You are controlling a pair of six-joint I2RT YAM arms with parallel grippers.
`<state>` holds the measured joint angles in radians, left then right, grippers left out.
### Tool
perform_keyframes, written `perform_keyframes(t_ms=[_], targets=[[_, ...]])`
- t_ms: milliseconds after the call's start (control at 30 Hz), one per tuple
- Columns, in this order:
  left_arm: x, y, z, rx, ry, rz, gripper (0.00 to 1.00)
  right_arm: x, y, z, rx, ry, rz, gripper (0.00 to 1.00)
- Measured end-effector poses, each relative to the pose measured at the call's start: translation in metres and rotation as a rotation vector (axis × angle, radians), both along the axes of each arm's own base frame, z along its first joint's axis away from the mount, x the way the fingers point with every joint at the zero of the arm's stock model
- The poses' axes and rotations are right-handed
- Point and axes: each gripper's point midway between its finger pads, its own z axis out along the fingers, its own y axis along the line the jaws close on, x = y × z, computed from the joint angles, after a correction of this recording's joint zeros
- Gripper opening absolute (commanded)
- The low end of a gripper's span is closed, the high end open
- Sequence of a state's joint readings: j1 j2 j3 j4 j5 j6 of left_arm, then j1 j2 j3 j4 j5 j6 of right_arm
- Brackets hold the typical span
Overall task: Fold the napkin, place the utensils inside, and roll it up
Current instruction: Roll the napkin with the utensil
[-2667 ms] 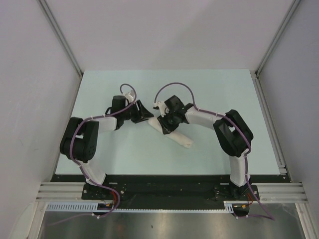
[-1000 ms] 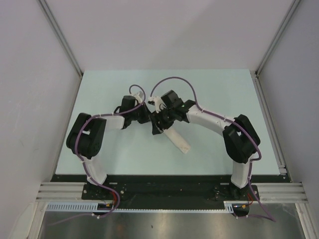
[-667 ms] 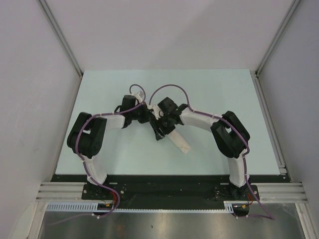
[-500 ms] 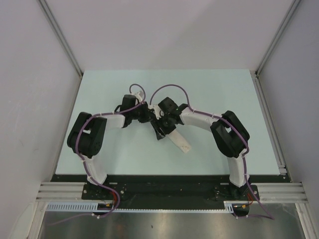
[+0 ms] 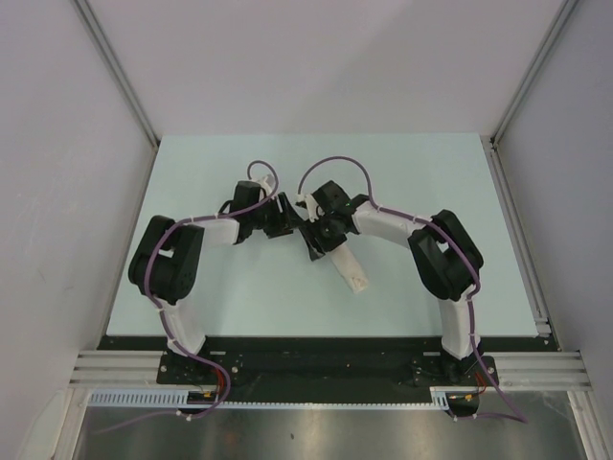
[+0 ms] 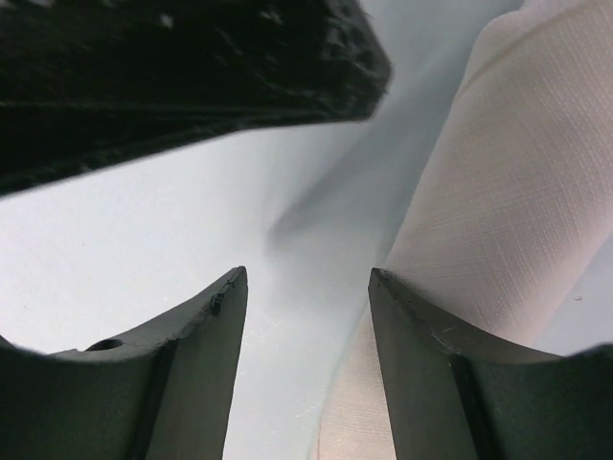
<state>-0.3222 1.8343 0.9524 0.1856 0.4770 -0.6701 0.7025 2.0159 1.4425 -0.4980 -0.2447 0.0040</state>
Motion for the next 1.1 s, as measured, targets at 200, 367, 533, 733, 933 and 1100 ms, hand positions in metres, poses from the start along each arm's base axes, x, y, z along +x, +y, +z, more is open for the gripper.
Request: perform_keyframes(t_ms=[200, 367, 533, 733, 933, 1100], targets=[[0.004, 0.013, 0.002, 0.012, 0.0, 0.024, 0.64, 0.006, -0.007, -0.001, -0.013, -0.005, -0.021, 0.59], [0.006, 0.015, 0.009, 0.01, -0.017, 0.029, 0.64, 0.014, -0.019, 0.0, -0.034, -0.018, -0.054, 0.59], [0.004, 0.016, 0.006, 0.011, -0.011, 0.029, 0.64, 0.02, -0.032, 0.005, -0.056, -0.036, -0.087, 0.59], [-0.004, 0.019, 0.007, 0.02, -0.01, 0.026, 0.68, 0.018, -0.036, 0.012, -0.046, -0.037, -0.089, 0.61], [-0.01, 0.04, 0.045, 0.043, -0.102, 0.054, 0.73, 0.015, -0.032, 0.048, 0.046, -0.071, -0.078, 0.63], [-0.013, 0.09, 0.102, 0.069, -0.241, 0.161, 0.82, 0.022, -0.044, 0.09, 0.145, -0.15, -0.125, 0.64]])
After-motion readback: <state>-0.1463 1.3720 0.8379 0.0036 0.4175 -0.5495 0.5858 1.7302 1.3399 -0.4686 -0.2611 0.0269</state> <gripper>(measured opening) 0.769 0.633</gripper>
